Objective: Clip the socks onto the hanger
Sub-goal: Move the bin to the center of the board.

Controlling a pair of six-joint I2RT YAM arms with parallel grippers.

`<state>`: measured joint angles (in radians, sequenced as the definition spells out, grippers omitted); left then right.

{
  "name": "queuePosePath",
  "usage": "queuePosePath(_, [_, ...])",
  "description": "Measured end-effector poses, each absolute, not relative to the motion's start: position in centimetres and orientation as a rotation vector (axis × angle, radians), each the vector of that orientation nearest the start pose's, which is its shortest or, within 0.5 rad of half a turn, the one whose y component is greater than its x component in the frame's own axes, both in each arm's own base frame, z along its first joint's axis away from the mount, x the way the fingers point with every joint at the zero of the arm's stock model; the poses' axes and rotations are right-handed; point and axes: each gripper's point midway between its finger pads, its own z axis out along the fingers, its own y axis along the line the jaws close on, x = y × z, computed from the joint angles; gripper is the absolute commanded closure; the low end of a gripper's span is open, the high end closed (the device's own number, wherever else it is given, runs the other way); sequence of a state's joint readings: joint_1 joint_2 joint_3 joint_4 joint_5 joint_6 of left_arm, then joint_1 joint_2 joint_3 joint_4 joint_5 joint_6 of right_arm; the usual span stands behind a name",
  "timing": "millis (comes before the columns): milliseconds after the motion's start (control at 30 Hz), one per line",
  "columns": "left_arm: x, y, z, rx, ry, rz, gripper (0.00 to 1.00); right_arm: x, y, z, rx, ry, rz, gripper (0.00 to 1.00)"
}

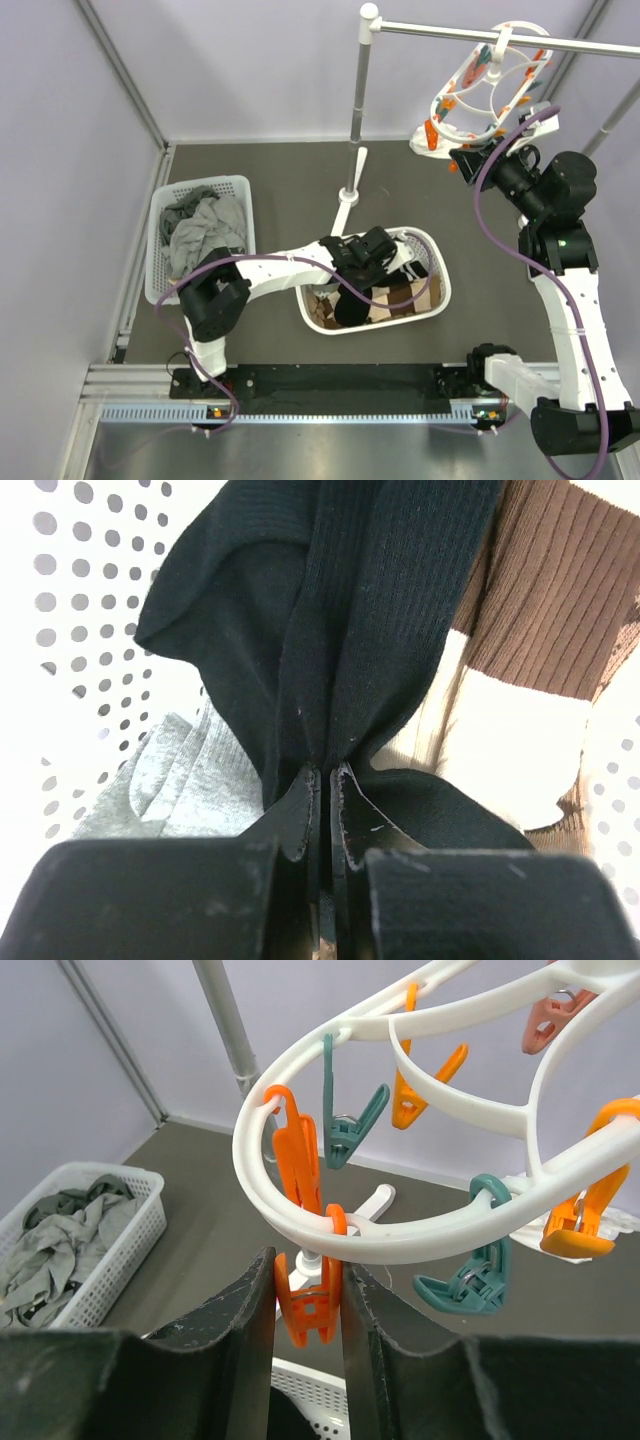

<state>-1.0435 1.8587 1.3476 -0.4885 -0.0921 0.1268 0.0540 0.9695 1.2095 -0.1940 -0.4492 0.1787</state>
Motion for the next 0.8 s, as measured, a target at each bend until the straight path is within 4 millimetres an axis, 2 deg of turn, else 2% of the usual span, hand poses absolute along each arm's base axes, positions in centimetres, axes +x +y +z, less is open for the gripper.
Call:
queuePosePath(100, [23.5, -35.8, 6.9, 1.407, 2.180, -0.214, 0.98, 32.0, 10.0, 41.7, -0.267, 1.530, 0.526, 0.88])
queuePosePath(200, [22.9, -34.5, 6.4, 1.421, 2.204, -0.183, 0.92, 31.9, 10.0, 41.7, -0.268, 1.529, 0.525, 0.88])
queuePosePath(400, [23.8, -33.8, 6.4, 1.353, 2.217, -0.129, 0.95, 31.7, 10.0, 41.8, -0.269, 1.527, 0.524, 0.88])
queuePosePath(567, [24.4, -34.0, 7.0, 1.329, 2.217, -0.147, 0.71, 31.6, 10.0, 41.9, -0.269, 1.526, 0.523, 0.87])
queuePosePath(600, [24.4, -34.2, 7.2, 1.333, 2.215, -0.156, 0.62, 31.6, 10.0, 41.9, -0.268, 1.526, 0.523, 0.87])
queuePosePath(700, [24.2, -34.8, 7.6, 1.333, 2.212, -0.202, 0.46, 31.6, 10.0, 41.9, -0.268, 1.527, 0.522, 0.87])
queuePosePath(800, [24.1, -36.2, 8.6, 1.318, 2.198, -0.277, 0.42, 31.6, 9.9, 41.8, -0.266, 1.530, 0.521, 0.87])
